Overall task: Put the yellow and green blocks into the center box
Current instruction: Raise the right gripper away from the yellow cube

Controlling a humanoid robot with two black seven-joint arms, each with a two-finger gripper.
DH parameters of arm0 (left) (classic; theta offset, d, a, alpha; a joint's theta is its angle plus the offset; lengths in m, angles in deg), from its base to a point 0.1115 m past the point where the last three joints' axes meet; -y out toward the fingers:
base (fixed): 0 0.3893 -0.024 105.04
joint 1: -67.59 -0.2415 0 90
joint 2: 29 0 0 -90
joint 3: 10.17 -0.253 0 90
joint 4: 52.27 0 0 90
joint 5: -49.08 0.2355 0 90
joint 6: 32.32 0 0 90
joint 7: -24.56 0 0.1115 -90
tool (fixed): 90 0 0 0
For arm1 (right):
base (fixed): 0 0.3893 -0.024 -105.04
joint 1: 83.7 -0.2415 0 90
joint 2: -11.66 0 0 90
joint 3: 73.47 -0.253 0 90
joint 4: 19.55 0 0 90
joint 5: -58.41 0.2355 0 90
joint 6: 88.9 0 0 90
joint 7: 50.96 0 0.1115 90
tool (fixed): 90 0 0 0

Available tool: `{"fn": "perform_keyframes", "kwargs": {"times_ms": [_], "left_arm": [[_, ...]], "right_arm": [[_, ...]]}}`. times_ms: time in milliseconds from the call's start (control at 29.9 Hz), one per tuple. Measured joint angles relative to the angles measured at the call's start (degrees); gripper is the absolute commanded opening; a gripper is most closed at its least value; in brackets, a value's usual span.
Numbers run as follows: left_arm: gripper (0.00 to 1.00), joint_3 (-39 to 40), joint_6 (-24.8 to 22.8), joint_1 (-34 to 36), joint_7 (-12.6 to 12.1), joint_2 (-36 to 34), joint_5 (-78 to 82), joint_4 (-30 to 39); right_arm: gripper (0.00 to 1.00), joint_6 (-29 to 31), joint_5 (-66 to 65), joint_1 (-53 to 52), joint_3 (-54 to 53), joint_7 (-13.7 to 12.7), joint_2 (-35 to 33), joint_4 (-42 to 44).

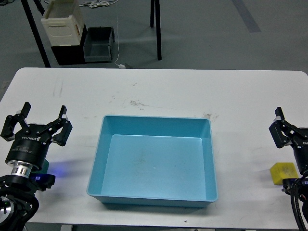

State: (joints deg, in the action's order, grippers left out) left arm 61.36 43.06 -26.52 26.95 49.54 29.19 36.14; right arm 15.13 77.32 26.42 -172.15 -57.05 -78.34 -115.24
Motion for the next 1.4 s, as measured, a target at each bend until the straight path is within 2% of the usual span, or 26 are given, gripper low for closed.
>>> {"fn": "perform_keyframes", "kwargs": {"times_ms": [367, 501, 701, 935, 1135, 1202, 1269, 1336, 1402], "left_arm": [[1.0, -0.1, 0.2, 0.1, -0.2, -0.1, -0.1, 0.0], [1.0, 0.0, 0.2, 0.1, 0.0, -0.1, -0.1, 0.0], [1.0, 0.3, 0.2, 0.1, 0.0, -0.1, -0.1, 0.0], [1.0, 0.3, 0.3, 0.1, 0.0, 0.0, -0.1, 0.0], [1.0, 0.3, 0.3, 0.1, 0.0, 0.0, -0.1, 0.0], [1.0, 0.3, 0.3, 0.1, 0.0, 0.0, -0.1, -0.1], [1.0, 0.4, 0.3, 0.1, 0.0, 0.0, -0.1, -0.2], [1.0, 0.4, 0.3, 0.2, 0.1, 0.0, -0.2, -0.3], [1.0, 0.4, 0.3, 0.1, 0.1, 0.0, -0.2, -0.4]], "right_arm": [[1.0, -0.3, 0.1, 0.1, -0.2, -0.2, 0.0, 1.8], [1.0, 1.4, -2.1, 0.1, -1.5, 0.0, -0.4, 2.8], [1.0, 3.6, -19.5, -1.0, -6.2, 1.0, -9.3, 3.2], [1.0, 1.2, -37.8, -15.0, -6.9, 1.1, -20.5, 4.9], [1.0, -1.3, -50.0, -35.1, 4.5, 2.0, -28.9, 15.8], [1.0, -1.0, -56.0, -42.9, 11.7, 4.8, -32.9, 19.0], [1.0, -0.7, -63.2, -49.2, 19.2, 9.1, -36.9, 20.4], [1.0, -0.5, -71.6, -55.6, 27.6, 14.9, -41.0, 20.9], [1.0, -0.5, -80.3, -62.6, 36.7, 22.3, -44.6, 21.2]]}}
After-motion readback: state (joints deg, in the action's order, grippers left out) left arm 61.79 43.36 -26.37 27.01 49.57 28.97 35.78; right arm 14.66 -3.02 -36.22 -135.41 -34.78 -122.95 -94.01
